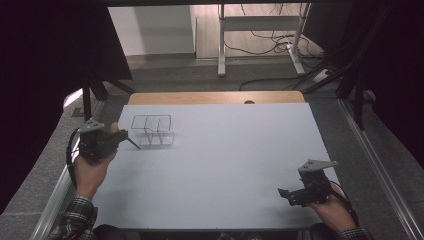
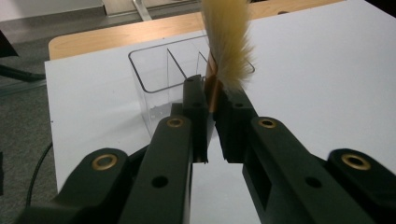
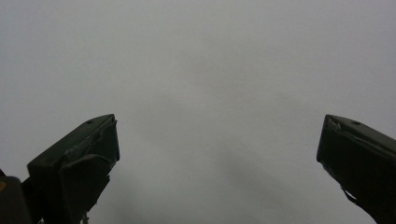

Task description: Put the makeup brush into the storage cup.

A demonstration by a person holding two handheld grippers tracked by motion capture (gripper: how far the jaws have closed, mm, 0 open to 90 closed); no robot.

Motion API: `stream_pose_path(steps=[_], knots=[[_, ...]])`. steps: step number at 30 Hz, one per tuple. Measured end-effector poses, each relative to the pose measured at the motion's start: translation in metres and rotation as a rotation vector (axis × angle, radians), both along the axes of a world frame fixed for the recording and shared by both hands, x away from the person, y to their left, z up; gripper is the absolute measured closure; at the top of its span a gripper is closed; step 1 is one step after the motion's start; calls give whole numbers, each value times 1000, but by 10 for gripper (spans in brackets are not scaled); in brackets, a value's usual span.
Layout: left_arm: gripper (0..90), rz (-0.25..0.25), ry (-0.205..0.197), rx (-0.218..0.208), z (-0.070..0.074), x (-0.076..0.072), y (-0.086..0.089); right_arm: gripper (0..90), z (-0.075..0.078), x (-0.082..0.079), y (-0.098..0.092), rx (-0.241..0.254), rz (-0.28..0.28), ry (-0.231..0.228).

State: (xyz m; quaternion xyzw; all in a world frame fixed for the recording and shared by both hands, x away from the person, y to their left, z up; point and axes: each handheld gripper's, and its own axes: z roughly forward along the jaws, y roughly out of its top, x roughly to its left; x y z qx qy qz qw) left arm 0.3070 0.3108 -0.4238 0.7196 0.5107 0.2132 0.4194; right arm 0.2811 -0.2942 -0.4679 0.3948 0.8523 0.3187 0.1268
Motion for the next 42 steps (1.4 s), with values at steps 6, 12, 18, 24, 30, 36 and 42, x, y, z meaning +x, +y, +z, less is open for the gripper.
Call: stream_pose_path(steps=[6, 12, 18, 24, 30, 36, 42], knots=[[834, 8, -9, -7, 6, 5, 4, 0, 0, 0, 0, -1, -1, 7], [834, 13, -18, -7, 12, 10, 5, 0, -1, 0, 0, -5, 3, 7], [834, 19, -32, -11, 18, 13, 5, 0, -1, 1, 1, -10, 8, 7], [834, 22, -54, -11, 27, 17, 3, 0, -1, 0, 1, -11, 6, 13], [835, 32, -72, -13, 34, 22, 3, 0, -1, 0, 1, -12, 11, 13], [835, 43, -86, -15, 38, 27, 2, 0, -2, 0, 2, -14, 14, 16], [835, 50, -95, -19, 40, 33, 1, 0, -2, 1, 2, -11, 14, 18]])
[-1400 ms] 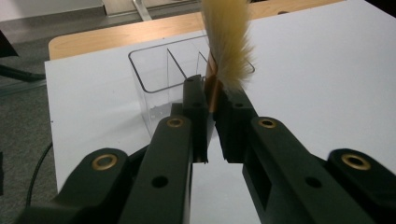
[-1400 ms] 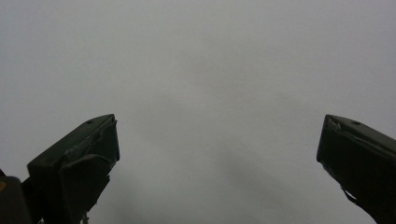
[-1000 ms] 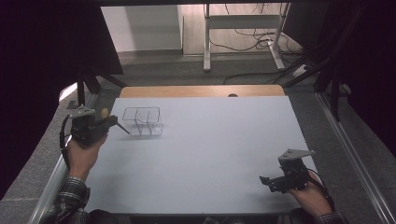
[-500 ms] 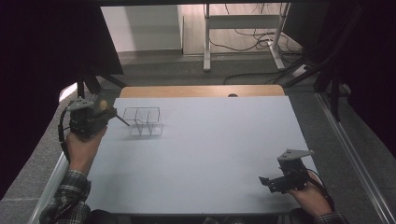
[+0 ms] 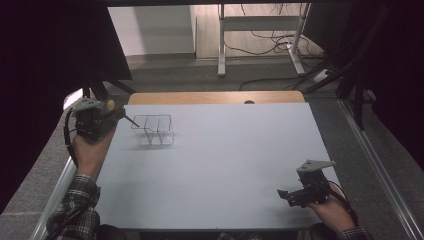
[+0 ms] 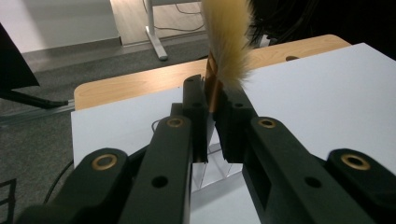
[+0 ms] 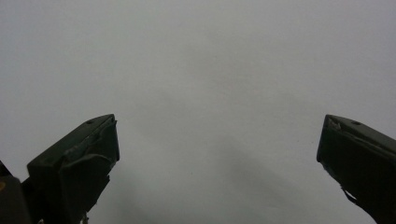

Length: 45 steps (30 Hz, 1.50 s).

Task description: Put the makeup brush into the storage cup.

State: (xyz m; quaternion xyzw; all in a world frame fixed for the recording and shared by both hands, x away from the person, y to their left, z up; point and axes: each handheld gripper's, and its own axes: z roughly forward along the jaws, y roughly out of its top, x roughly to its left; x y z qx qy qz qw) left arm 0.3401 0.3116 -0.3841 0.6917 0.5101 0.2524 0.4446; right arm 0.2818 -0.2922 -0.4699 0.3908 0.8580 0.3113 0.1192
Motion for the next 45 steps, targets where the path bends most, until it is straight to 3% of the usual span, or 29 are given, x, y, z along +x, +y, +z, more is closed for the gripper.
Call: stream_pose_path(steps=[31, 45], knots=[[835, 31, 1, 23, -6, 38, -12, 0, 0, 0, 0, -2, 9, 6], [835, 56, 29, 31, -23, 46, -9, 0, -1, 0, 0, -3, 15, 7]])
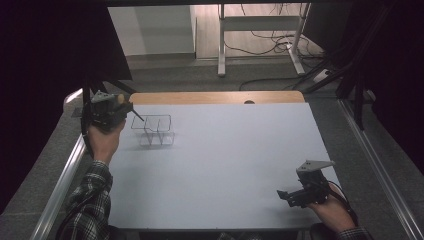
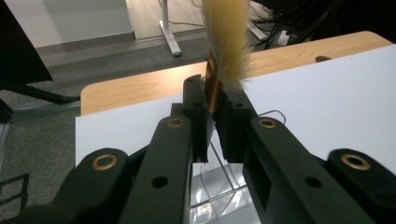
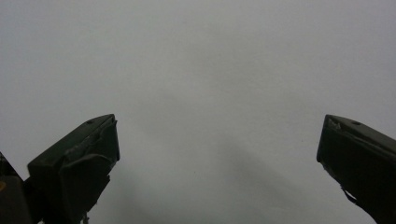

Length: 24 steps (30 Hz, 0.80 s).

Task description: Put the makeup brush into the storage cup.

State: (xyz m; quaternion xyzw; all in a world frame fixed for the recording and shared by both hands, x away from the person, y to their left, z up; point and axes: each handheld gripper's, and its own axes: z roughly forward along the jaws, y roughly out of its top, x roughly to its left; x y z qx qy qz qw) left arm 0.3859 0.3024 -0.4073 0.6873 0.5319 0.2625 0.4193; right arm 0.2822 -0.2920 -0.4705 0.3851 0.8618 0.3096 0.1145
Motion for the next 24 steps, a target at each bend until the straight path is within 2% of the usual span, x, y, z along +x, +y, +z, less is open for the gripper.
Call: stream_pose_path(steps=[24], knots=[[834, 4, 38, -6, -32, 5, -6, 0, 0, 0, 1, -1, 8, 14]])
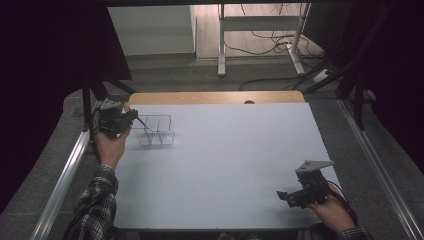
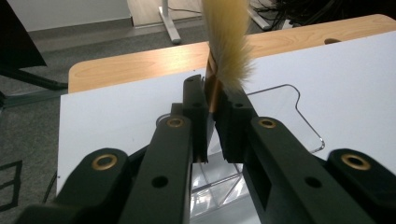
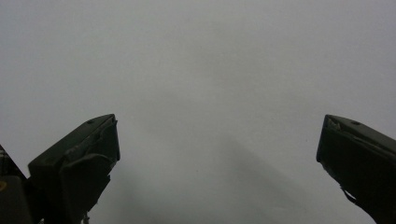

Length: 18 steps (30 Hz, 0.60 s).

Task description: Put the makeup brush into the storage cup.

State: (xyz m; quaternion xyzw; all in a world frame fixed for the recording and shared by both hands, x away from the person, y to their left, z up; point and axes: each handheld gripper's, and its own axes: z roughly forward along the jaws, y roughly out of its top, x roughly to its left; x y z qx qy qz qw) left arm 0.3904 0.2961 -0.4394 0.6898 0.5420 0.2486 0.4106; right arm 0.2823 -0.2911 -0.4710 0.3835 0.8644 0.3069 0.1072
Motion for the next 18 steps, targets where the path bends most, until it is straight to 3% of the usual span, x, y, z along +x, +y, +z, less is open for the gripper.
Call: stream_pose_path(steps=[18], knots=[[832, -4, 31, 12, -18, 2, -6, 0, -1, 1, 1, -6, 14, 11]])
